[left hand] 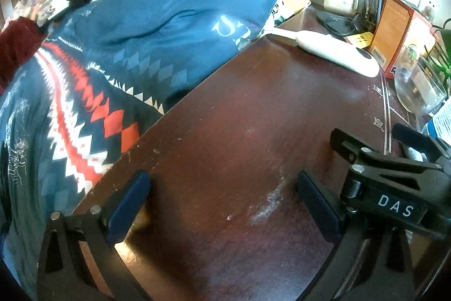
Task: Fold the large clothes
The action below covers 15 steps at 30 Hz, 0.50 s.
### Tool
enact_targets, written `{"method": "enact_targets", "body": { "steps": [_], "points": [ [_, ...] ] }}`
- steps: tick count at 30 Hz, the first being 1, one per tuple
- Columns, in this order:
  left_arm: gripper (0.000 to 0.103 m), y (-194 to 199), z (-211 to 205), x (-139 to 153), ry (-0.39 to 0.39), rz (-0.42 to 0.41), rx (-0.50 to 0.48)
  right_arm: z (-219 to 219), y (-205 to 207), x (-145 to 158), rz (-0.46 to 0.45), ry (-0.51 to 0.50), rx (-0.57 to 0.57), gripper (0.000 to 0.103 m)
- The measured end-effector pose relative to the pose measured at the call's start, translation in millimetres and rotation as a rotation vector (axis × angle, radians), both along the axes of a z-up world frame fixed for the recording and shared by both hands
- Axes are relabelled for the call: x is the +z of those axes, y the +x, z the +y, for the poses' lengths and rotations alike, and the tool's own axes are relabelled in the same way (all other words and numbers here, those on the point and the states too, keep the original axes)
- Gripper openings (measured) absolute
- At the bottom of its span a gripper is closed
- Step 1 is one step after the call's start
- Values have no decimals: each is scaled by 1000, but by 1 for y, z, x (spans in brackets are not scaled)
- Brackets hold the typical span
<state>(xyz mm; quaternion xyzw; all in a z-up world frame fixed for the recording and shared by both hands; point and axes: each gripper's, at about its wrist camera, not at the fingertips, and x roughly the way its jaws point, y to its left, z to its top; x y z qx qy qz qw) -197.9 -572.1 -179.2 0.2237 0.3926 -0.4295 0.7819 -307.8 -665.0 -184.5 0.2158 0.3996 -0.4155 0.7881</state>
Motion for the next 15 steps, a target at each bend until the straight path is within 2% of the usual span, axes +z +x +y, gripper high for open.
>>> {"method": "enact_targets", "body": {
  "steps": [15],
  "points": [
    [103, 0, 0, 0, 2, 0, 2, 0, 0, 0, 0, 0, -1, 103]
  ]
}}
